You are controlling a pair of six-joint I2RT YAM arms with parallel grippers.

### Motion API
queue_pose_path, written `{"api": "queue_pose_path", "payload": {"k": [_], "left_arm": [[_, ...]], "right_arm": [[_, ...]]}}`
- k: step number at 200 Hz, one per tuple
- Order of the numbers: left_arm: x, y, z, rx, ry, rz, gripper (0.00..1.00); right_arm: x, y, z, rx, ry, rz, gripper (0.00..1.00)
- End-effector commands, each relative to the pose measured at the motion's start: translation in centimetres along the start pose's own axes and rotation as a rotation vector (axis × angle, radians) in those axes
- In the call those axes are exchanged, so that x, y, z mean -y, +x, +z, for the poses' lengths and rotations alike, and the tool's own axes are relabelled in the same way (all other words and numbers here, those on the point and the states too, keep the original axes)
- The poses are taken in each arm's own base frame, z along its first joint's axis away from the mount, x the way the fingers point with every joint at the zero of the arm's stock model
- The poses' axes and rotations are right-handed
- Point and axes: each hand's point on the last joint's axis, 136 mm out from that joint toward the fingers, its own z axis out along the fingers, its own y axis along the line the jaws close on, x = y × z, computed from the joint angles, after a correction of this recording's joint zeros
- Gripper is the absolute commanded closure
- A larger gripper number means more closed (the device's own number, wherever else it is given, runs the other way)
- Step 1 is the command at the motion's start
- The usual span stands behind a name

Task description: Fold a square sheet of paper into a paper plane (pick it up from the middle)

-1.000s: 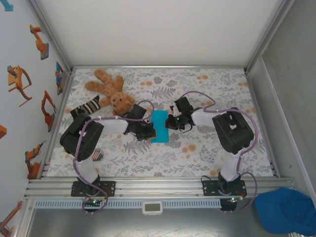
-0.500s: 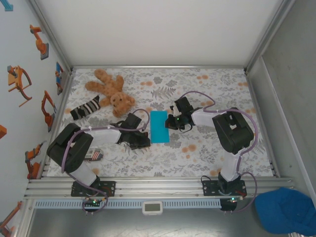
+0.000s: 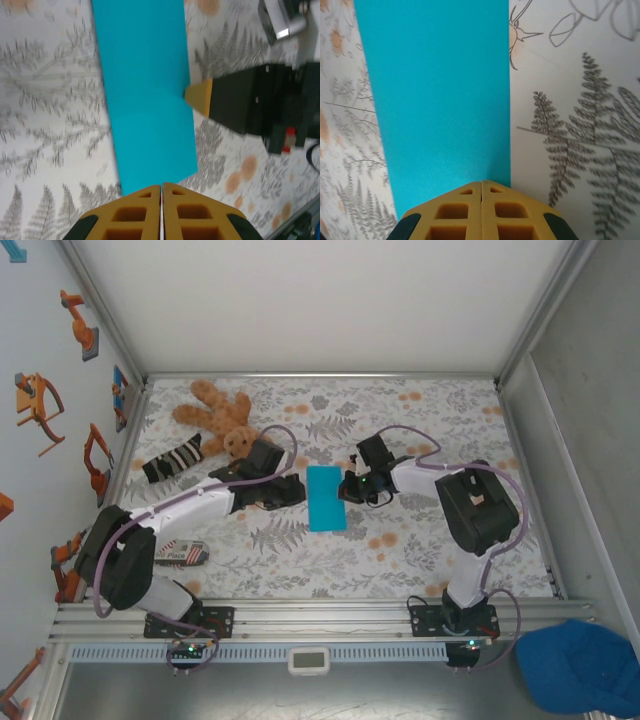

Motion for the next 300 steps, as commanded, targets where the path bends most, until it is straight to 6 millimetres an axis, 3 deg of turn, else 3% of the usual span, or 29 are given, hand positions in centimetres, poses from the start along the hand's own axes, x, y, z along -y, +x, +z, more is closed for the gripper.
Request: {"api": "queue_pose_path", "payload": {"k": [1,20,40,56,94,171,214,242,279,300], "left_arm": [[0.0,-2.3,0.9,0.038,0.015,-0.047,0.88],[1.2,-3.0,2.0,0.022,0.072,-0.061,0.82],[1.3,-3.0,3.3,0.005,0.074,-0.090,0.80],[0.2,-2.9,4.2,0.009,0.037,-0.158,0.80],[0.4,-2.5,6.0,0.016,0.096,-0.244,0.75],[-1.6,-0.8,9.8,-0.082,0.041,-0.278,0.75],[-5.4,-0.5,10.4,-0.083,-0.057,-0.311,0.75],[-6.7,-0.8,10.1,-0.080,-0.081,-0.329,0.75],[-6.5,-0.9,10.3,-0.089,-0.071,-0.332,0.75],[-6.6,-0.7,10.4,-0.094,-0.070,-0.339,0.75]], "right_arm": [[-3.9,-3.5,-4.8,0.158,-0.047,-0.006,0.88],[-3.9,-4.9,-7.2,0.266,0.003,-0.018,0.78],[-2.3,-5.5,-8.7,0.347,0.089,0.000,0.70],[-1.6,-5.4,-9.1,0.365,0.110,0.017,0.59],[-0.8,-4.8,-8.4,0.341,0.129,0.030,0.48],[0.0,-4.4,-6.8,0.302,0.130,0.055,0.49],[0.6,-3.2,-6.7,0.273,0.120,0.071,0.50],[1.2,-1.3,-6.2,0.219,0.078,0.116,0.51],[1.4,2.7,-3.8,0.084,-0.056,0.247,0.52],[1.3,3.9,-3.6,0.071,-0.090,0.274,0.52]]}}
